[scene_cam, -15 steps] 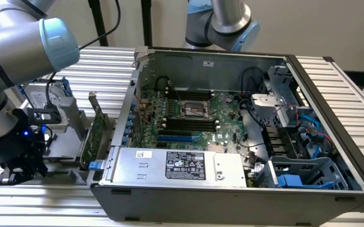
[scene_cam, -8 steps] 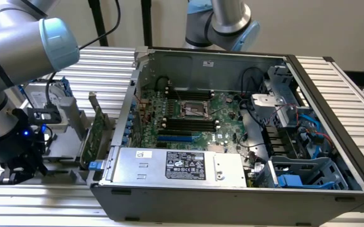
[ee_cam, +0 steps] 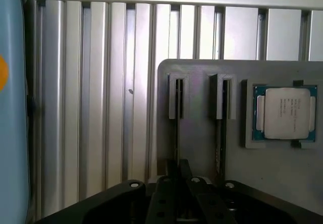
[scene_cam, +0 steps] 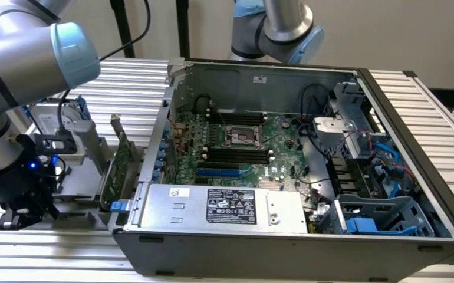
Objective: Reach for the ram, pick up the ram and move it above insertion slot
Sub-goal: 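Pick up the ram and move it above insertion slot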
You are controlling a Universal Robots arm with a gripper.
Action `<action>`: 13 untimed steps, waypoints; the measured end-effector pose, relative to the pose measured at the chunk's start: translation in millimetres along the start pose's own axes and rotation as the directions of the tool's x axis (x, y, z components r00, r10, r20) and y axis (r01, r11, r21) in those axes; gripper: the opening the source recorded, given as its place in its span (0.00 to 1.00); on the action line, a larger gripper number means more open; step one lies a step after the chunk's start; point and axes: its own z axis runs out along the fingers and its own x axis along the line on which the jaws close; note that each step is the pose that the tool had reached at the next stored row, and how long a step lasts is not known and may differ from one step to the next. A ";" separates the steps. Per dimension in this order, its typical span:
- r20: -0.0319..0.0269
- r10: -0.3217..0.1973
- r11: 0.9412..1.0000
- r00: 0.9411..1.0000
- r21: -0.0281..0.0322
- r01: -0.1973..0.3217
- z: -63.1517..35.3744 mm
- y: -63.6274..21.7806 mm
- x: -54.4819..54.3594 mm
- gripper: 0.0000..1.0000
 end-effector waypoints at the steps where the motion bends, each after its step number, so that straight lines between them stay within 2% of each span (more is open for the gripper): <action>1: -0.004 0.002 1.000 1.000 0.000 -0.002 0.0 -0.1 -0.2 0.13; 3: -0.011 0.005 1.000 1.000 0.000 -0.005 0.0 -0.3 -0.7 0.13; 5: -0.015 0.008 1.000 1.000 0.000 -0.008 0.0 -0.4 -1.4 0.13; 13: -0.015 0.012 1.000 1.000 0.000 -0.012 0.0 -0.6 -5.7 0.13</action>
